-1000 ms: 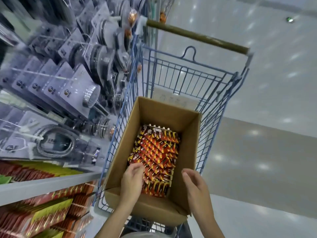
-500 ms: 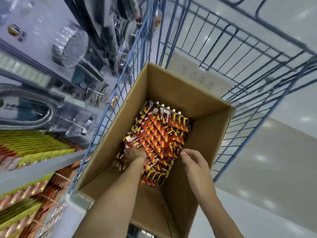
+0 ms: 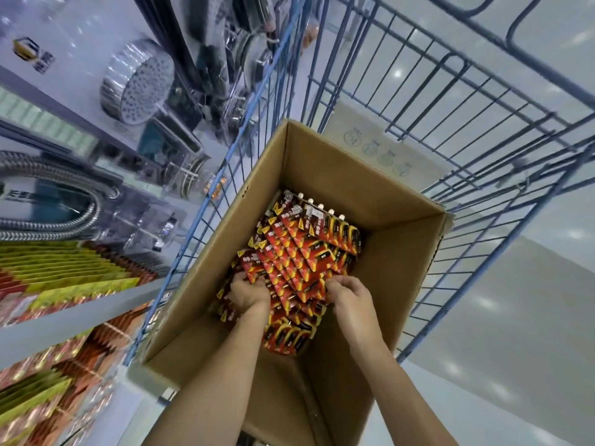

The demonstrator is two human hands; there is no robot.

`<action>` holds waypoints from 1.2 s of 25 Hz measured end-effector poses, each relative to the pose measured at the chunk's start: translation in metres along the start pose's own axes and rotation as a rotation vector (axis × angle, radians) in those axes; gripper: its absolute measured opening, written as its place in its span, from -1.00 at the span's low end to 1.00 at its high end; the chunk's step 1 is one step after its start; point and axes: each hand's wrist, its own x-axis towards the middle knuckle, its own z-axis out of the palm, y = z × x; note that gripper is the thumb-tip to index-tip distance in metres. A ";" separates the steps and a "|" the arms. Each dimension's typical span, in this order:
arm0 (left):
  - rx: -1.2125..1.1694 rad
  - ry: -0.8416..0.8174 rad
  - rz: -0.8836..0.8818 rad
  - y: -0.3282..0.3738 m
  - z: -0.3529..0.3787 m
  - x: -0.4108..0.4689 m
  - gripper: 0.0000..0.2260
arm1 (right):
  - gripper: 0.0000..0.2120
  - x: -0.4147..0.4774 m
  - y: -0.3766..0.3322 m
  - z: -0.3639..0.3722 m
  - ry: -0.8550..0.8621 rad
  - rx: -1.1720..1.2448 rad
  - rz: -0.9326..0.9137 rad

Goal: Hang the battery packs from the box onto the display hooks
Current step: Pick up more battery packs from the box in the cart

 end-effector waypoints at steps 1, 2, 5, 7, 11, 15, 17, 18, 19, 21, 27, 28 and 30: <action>0.032 -0.020 -0.010 0.002 -0.009 0.002 -0.71 | -0.83 0.011 -0.006 0.007 -0.003 0.050 0.050; 0.066 -0.035 -0.019 0.003 -0.019 0.000 -0.74 | -0.82 0.025 -0.011 0.014 0.008 0.093 0.092; 0.153 -0.083 0.010 0.002 -0.046 -0.016 -0.87 | -0.87 0.076 -0.023 0.035 0.061 0.107 0.147; 0.083 -0.181 0.019 0.004 -0.068 -0.039 -0.89 | -0.64 0.112 -0.023 0.048 0.089 0.068 0.180; -0.159 -0.418 0.002 0.024 -0.118 -0.089 -0.85 | -0.05 0.168 -0.012 0.065 0.164 0.084 0.256; -0.188 -0.585 0.082 0.037 -0.151 -0.106 -0.79 | -0.30 0.149 -0.013 0.062 0.264 0.033 0.223; -0.184 -0.623 0.065 0.036 -0.162 -0.107 -0.76 | -0.39 0.135 -0.005 0.059 0.259 0.013 0.230; -0.182 -0.624 0.056 0.035 -0.166 -0.109 -0.76 | -0.37 0.125 -0.003 0.059 0.234 0.036 0.243; -0.190 -0.620 0.044 0.034 -0.171 -0.110 -0.76 | -0.28 0.119 0.001 0.056 0.203 0.069 0.261; -0.213 -0.636 0.031 0.034 -0.183 -0.114 -0.77 | -0.08 0.102 0.003 0.051 0.081 0.164 0.344; -0.305 -0.736 0.076 0.038 -0.223 -0.134 -0.75 | -0.18 -0.014 0.000 0.037 -0.213 0.444 0.389; -0.333 -0.768 0.072 0.039 -0.232 -0.140 -0.69 | -0.15 -0.033 0.001 0.035 -0.245 0.490 0.360; -0.383 -0.817 0.065 0.036 -0.248 -0.145 -0.61 | -0.24 -0.070 0.004 0.030 -0.294 0.603 0.267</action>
